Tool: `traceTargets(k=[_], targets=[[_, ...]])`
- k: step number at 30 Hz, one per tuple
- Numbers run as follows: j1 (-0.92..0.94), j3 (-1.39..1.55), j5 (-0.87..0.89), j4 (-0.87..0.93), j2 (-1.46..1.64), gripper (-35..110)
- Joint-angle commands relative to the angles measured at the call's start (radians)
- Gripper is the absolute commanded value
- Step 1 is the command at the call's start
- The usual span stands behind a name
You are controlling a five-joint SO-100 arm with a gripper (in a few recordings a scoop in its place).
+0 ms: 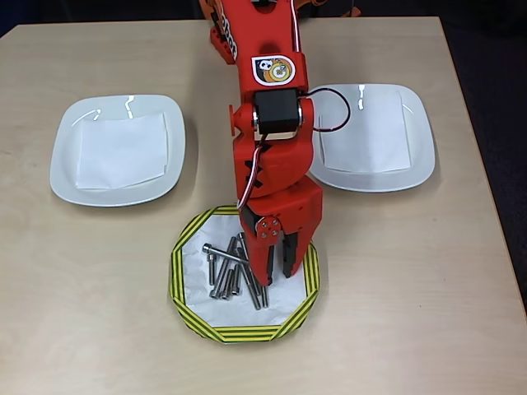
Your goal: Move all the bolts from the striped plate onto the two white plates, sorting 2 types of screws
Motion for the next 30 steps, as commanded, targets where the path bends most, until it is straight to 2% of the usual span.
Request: traceTargets(k=[1, 10, 30], targets=[[0.020, 0.008, -0.020, 0.026, 0.066, 12], [0.049, -0.106, -0.023, 0.063, -0.009, 11], [-0.009, -0.281, 0.061, 0.051, -0.195, 8]])
